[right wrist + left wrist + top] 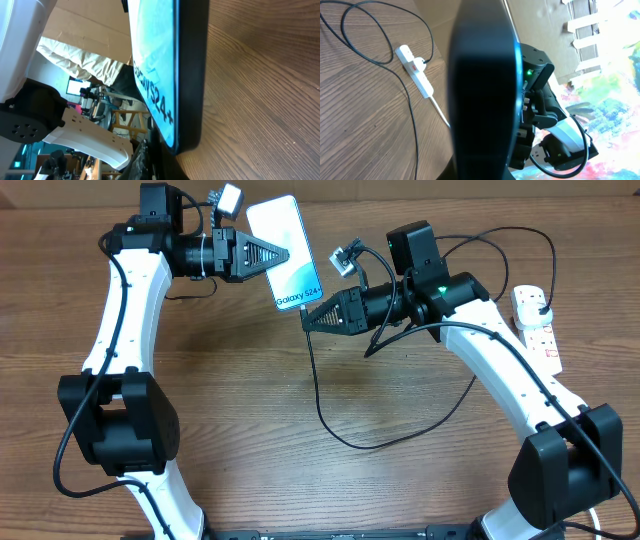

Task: Plug charger to phone and switch on socket

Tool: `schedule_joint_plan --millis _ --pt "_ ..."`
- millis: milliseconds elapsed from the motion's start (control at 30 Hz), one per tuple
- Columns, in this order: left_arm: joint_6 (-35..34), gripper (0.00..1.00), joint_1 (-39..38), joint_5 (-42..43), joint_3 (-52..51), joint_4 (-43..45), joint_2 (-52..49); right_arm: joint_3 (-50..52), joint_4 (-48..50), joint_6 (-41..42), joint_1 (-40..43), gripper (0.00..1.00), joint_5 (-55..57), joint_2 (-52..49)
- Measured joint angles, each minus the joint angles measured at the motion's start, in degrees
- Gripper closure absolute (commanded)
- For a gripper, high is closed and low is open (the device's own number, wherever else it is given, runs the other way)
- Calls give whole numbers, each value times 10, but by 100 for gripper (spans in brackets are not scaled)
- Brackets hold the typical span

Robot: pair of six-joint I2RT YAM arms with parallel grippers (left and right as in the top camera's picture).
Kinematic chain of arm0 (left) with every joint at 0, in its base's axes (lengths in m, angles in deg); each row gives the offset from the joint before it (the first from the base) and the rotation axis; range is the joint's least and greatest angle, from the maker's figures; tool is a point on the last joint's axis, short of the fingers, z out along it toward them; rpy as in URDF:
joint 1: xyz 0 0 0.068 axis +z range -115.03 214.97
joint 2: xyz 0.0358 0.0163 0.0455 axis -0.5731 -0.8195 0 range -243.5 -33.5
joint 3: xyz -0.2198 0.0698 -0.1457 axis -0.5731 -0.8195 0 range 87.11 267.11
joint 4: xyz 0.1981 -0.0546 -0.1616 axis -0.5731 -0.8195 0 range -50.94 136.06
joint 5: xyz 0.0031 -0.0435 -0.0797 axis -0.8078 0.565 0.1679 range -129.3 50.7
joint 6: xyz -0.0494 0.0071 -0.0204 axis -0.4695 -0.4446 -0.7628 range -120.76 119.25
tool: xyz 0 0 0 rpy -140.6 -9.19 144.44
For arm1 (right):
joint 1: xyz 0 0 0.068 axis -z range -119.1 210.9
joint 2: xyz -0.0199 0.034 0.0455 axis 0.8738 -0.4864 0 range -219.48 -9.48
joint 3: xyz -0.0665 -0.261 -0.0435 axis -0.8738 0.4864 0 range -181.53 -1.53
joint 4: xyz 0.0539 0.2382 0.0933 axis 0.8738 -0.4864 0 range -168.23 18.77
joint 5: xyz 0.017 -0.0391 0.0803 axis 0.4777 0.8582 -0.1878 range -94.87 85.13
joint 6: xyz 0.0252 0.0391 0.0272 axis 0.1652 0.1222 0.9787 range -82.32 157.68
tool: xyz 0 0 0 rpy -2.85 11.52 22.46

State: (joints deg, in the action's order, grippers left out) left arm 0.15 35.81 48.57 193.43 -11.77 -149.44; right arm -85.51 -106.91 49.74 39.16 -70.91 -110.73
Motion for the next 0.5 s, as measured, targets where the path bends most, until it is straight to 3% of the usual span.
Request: schedule_joint_plan --millis 500 --pt "-6 96 0 0 0 0 0 0 2 3 0 96 0 0"
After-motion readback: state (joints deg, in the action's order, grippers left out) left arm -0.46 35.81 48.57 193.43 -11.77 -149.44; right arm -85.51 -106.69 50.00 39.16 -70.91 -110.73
